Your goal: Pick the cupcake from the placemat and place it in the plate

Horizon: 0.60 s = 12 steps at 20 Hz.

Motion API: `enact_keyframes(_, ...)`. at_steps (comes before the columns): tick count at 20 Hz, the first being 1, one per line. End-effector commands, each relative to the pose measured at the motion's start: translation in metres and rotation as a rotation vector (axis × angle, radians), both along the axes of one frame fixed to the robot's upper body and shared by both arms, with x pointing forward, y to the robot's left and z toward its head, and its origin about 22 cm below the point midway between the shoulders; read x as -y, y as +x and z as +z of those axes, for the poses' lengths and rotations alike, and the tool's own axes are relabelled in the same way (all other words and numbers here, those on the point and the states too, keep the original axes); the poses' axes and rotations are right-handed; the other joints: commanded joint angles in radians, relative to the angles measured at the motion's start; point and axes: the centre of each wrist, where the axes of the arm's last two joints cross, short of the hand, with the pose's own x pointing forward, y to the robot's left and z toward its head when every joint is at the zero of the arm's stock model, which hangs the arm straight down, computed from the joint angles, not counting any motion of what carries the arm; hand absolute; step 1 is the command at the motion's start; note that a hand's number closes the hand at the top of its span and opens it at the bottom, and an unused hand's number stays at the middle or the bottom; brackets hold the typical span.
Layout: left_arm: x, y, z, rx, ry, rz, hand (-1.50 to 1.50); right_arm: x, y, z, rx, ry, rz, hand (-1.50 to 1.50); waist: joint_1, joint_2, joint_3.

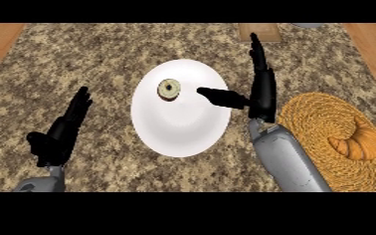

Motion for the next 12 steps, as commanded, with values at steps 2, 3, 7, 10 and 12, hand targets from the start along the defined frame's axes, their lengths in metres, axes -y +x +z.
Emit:
enact_keyframes(2,-0.004,0.0,0.006,0.004,-0.004,0.009,0.0,0.078,-0.031,-0.007,0.063,0.037,0.049,-1.5,-0.01,-0.004,0.0)
enact_keyframes(3,-0.007,0.001,-0.012,0.006,0.005,0.013,0.0,0.083,-0.032,-0.029,0.04,0.028,0.058,-1.5,-0.006,-0.001,-0.001)
enact_keyframes(7,0.009,-0.006,-0.017,-0.001,-0.005,-0.006,0.0,0.138,-0.048,-0.049,0.058,-0.008,0.124,-1.5,-0.005,-0.001,0.0)
enact_keyframes(10,-0.001,-0.009,-0.008,-0.001,-0.005,0.022,0.0,0.156,-0.057,-0.053,0.045,-0.018,0.143,-1.5,0.0,-0.003,-0.001)
enact_keyframes(12,-0.003,0.009,0.002,0.012,0.002,0.01,0.0,0.159,-0.067,-0.057,0.051,-0.035,0.148,-1.5,-0.003,-0.003,-0.001)
